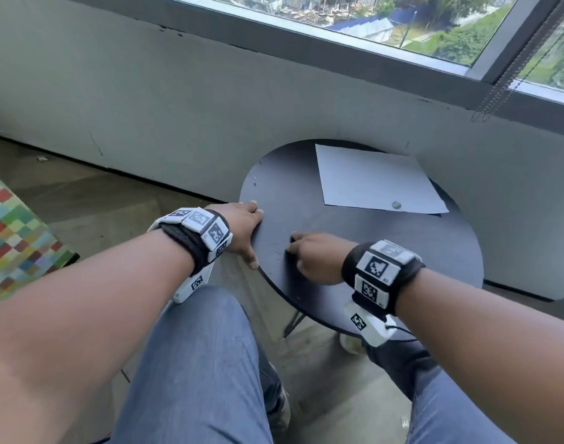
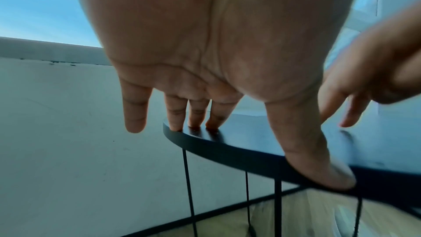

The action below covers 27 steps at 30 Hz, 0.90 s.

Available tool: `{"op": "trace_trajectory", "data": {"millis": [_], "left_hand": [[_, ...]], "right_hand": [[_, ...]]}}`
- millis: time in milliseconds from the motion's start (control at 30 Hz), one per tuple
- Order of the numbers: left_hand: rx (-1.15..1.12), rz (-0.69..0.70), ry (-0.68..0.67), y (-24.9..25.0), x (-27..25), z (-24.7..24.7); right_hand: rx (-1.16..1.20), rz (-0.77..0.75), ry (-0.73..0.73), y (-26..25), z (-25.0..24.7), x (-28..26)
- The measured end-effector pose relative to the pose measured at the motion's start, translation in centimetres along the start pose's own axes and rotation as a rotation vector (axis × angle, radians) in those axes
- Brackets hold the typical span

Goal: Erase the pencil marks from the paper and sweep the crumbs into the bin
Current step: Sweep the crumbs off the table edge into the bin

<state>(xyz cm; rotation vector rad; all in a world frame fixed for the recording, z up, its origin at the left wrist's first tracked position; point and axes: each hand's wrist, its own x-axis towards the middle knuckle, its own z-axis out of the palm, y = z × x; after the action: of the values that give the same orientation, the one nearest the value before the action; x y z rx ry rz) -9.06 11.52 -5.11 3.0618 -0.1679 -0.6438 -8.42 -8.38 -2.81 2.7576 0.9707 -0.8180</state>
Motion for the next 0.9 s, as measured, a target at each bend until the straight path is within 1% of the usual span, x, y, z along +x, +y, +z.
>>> {"op": "trace_trajectory", "data": {"millis": [33,100,133,200,300,400,467,500,533,600,633,700,800,900], "left_hand": [[0.002,-0.003,-0.004,0.3,-0.1,0.1],[0.013,-0.010,-0.015,0.8,-0.3,0.1],[0.021,-0.017,-0.021,1.0,-0.3,0.0],[0.024,-0.036,-0.039,1.4,-0.4,-0.6],[-0.014,-0.076,-0.061,1.9,-0.4,-1.0],[-0.067,-0.114,-0.052,2.0,-0.4,-0.7],[-0.100,-0.115,-0.035,1.7,-0.5,-0.5],[-0.113,-0.106,-0.022,1.5,-0.6,-0.3],[-0.124,-0.096,-0.007,1.3,-0.8,-0.2],[-0.151,-0.084,0.026,1.1,-1.1,0.2],[-0.167,-0.084,0.046,0.9,-1.1,0.6],[-0.198,-0.095,0.076,0.5,-1.3,1.2],[-0.209,-0.097,0.100,-0.5,-1.4,2.3],[-0.171,-0.080,0.112,-0.8,-1.4,2.9]], "right_hand": [[0.011,-0.002,0.011,0.5,-0.3,-0.1],[0.043,0.044,0.081,1.7,-1.8,0.2],[0.044,0.054,0.126,2.4,-2.5,0.7],[0.029,0.047,0.165,2.9,-3.2,2.2],[-0.048,-0.019,0.099,1.8,-2.3,2.9],[-0.176,-0.156,0.022,1.0,-0.5,1.9],[-0.136,-0.239,0.013,1.3,-0.9,1.6],[-0.100,-0.245,0.026,1.7,-1.2,1.8],[-0.071,-0.227,0.069,2.0,-1.7,2.1],[0.004,-0.159,0.167,2.1,-2.5,2.7],[0.020,-0.144,0.191,1.8,-2.7,3.2],[0.010,-0.131,0.162,0.3,-2.4,4.3],[-0.143,-0.148,0.039,-1.9,-0.3,4.6],[-0.188,-0.288,-0.026,-1.7,0.8,1.8]]}}
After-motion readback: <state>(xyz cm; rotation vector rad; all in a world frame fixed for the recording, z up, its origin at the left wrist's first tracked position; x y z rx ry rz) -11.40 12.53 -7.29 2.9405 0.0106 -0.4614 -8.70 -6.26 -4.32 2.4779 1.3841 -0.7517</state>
